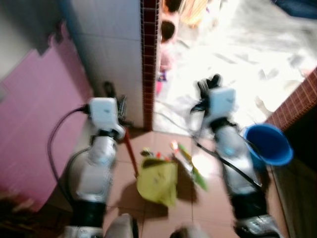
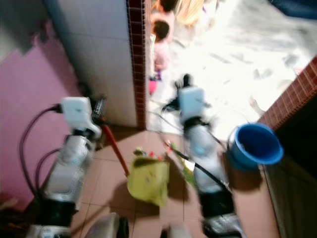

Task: Sweep floor

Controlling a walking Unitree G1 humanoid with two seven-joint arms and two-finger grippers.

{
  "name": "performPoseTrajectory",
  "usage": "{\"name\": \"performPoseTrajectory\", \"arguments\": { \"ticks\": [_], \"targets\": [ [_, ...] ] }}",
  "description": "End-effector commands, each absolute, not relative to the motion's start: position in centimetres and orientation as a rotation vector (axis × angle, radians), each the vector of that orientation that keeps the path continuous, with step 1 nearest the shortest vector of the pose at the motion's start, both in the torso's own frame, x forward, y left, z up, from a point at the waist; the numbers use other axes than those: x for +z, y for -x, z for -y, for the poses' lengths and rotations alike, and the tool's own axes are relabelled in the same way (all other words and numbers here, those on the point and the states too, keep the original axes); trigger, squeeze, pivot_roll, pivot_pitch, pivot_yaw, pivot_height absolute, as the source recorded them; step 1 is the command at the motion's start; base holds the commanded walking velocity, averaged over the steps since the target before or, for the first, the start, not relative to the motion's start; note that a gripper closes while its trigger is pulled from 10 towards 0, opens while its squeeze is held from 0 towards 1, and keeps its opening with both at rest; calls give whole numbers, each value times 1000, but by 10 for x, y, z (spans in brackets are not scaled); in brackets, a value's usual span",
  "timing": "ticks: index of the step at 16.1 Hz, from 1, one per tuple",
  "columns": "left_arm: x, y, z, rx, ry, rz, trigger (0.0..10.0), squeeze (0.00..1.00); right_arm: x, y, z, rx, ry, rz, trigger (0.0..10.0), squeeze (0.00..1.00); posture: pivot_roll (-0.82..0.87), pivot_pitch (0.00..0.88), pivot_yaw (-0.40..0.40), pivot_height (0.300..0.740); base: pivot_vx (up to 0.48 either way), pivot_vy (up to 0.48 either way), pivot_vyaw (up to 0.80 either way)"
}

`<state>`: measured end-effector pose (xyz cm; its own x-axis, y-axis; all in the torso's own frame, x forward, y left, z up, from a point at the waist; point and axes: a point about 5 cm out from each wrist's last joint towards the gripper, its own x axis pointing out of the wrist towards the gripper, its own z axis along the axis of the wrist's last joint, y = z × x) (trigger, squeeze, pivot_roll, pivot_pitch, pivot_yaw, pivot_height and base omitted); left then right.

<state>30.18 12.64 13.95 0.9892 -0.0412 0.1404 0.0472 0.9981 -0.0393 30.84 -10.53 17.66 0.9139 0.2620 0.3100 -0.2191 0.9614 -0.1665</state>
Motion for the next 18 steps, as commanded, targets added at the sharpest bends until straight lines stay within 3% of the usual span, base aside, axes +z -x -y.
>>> {"name": "performPoseTrajectory", "arguments": {
  "ticks": [1,9,18],
  "targets": [
    [157,-303,-122,-54,21,216,10000,0,188,-308,112,237,135,391,10000,0,-27,100,17,740,469,0,0],
    [162,-302,-119,-60,17,243,10000,0,189,-309,110,252,138,397,10000,0,-25,107,13,740,464,0,0],
    [159,-298,-129,8,-139,292,10000,0,193,-311,106,280,134,413,10000,0,-30,128,1,740,0,0,0]
  ]
}}
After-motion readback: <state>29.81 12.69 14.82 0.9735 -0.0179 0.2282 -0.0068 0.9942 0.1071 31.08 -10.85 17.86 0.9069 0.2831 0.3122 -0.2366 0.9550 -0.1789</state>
